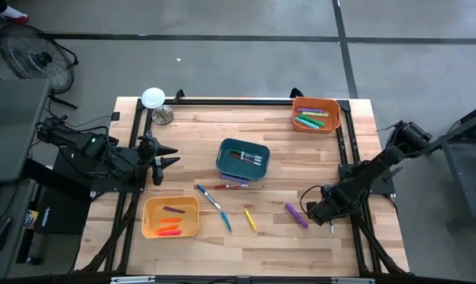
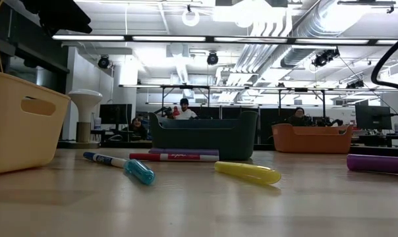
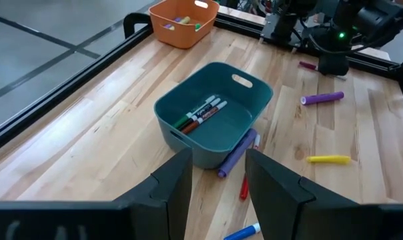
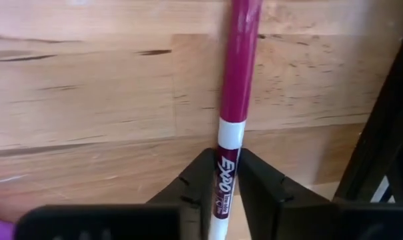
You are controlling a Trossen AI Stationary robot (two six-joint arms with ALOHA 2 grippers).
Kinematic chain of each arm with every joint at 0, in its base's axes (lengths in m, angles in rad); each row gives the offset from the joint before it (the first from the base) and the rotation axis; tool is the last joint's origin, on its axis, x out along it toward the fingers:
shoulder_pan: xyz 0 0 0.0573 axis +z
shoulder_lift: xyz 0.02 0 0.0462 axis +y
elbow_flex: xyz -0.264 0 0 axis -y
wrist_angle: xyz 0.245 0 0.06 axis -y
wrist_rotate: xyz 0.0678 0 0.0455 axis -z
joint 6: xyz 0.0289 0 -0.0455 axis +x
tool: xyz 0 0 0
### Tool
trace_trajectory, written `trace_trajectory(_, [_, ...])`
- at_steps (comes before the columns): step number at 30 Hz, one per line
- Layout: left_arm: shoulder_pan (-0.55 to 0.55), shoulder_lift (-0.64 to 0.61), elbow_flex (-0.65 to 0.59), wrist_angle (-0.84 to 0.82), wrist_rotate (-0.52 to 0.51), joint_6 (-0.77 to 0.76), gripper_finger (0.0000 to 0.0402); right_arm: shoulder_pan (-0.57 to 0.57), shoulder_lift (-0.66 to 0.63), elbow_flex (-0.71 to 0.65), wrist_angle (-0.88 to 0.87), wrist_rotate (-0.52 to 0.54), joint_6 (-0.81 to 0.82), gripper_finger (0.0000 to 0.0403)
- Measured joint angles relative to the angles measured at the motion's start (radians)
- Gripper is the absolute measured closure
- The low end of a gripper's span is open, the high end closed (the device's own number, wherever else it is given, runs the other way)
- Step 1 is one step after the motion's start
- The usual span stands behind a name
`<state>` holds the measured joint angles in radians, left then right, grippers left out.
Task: Pick & Place Markers
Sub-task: Put the dark pink marker pen into the blue bin
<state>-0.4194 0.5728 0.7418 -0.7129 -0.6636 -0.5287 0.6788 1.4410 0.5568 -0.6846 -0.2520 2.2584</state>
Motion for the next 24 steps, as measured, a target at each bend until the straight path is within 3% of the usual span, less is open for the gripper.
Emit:
trace_trajectory(4, [0.0,0.0,0.0,0.0,0.0,0.001,0.0264,0.0,0.0,0.0,0.0,0.001,-0.008,0.0376])
trace_trajectory(24, [0.0,0.0,0.0,0.009,0.0,0.0,0.0264,-0.016,0.0,0.0,-0.002,0.049,-0.076,0.0377])
